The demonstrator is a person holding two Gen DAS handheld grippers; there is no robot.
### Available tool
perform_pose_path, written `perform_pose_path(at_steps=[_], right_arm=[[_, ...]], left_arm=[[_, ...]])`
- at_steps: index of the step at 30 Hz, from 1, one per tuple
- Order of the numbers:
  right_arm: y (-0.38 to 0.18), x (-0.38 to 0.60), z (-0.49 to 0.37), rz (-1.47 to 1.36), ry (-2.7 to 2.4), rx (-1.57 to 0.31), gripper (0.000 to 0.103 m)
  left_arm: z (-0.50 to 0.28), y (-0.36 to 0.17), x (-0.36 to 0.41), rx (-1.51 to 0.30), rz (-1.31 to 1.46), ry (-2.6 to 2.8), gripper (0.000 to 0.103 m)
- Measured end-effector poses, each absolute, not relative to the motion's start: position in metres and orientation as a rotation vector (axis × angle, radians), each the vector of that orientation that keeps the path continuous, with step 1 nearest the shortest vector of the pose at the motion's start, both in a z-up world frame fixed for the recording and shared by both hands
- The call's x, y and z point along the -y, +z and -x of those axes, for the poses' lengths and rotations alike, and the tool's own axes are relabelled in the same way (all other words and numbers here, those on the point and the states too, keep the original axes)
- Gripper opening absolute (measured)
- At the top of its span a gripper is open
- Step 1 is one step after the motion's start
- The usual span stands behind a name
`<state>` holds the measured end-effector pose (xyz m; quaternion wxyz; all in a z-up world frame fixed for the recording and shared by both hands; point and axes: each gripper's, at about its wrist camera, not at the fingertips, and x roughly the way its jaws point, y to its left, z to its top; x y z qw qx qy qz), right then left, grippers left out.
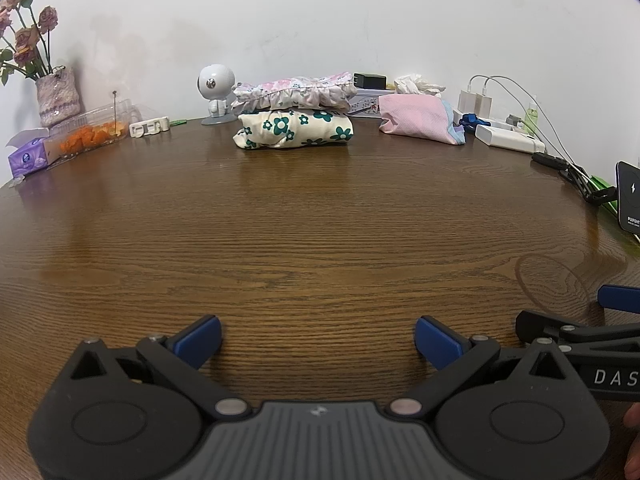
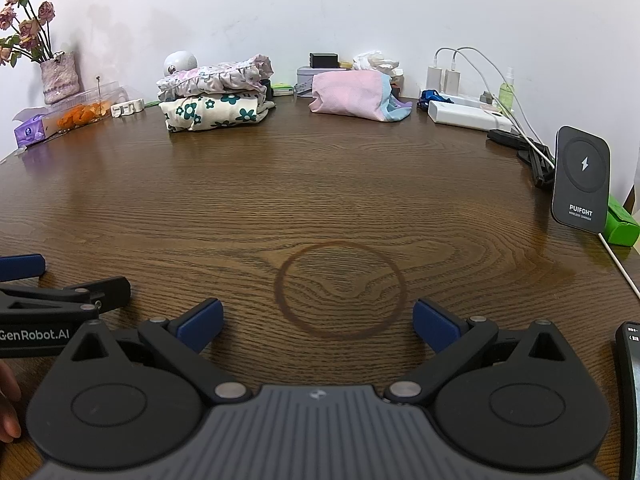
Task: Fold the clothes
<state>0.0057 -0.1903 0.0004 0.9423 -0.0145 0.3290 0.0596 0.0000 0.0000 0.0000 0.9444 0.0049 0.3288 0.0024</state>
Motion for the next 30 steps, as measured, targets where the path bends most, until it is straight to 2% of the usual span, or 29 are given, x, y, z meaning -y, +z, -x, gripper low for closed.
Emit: perform_pose_path(at_steps=[30], right_arm=[[0.0005,0.1879,-0.0059,0.022,0.088,-0.672,0.103]], left_arm=[[0.0020,0.0008,0.0017,-0.670,-0.010,0.008,0.103]])
